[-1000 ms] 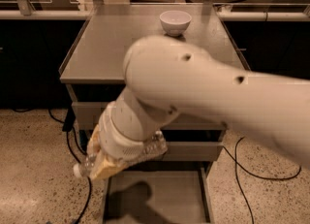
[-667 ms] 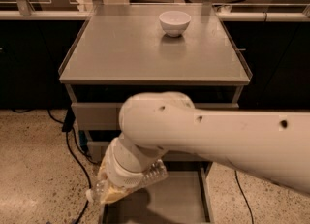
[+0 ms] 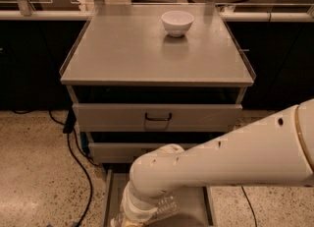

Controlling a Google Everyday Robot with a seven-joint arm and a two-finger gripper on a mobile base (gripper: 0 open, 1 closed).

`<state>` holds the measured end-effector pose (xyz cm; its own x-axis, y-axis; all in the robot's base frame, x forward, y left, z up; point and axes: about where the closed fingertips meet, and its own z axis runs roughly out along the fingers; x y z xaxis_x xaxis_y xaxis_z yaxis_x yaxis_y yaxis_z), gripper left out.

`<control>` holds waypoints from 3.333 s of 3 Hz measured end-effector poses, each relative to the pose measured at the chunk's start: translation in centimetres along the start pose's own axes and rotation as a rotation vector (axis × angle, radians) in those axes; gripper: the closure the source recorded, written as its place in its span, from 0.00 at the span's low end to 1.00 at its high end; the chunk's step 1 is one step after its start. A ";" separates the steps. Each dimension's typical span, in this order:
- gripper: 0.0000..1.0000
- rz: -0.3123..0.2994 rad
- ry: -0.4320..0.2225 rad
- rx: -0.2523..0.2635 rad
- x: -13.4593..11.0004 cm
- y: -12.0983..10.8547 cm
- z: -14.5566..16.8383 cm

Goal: Place water bottle into bottom drawer

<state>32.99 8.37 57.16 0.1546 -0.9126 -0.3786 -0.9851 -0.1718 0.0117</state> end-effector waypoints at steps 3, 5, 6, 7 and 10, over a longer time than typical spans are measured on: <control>1.00 0.009 0.063 0.032 3.0 1.2 2.5; 1.00 -0.117 -0.132 0.150 6.3 -2.8 11.2; 1.00 -0.089 -0.351 0.301 4.7 -7.1 13.7; 1.00 -0.032 -0.405 0.274 7.0 -6.7 17.5; 1.00 0.022 -0.421 0.092 10.0 -4.3 26.9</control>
Offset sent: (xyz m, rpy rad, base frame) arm -0.0060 -0.0025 -0.0251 -0.0973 -0.0832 -0.0100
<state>36.77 9.94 28.41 0.1080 -0.6810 -0.7243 -0.9934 -0.1029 -0.0514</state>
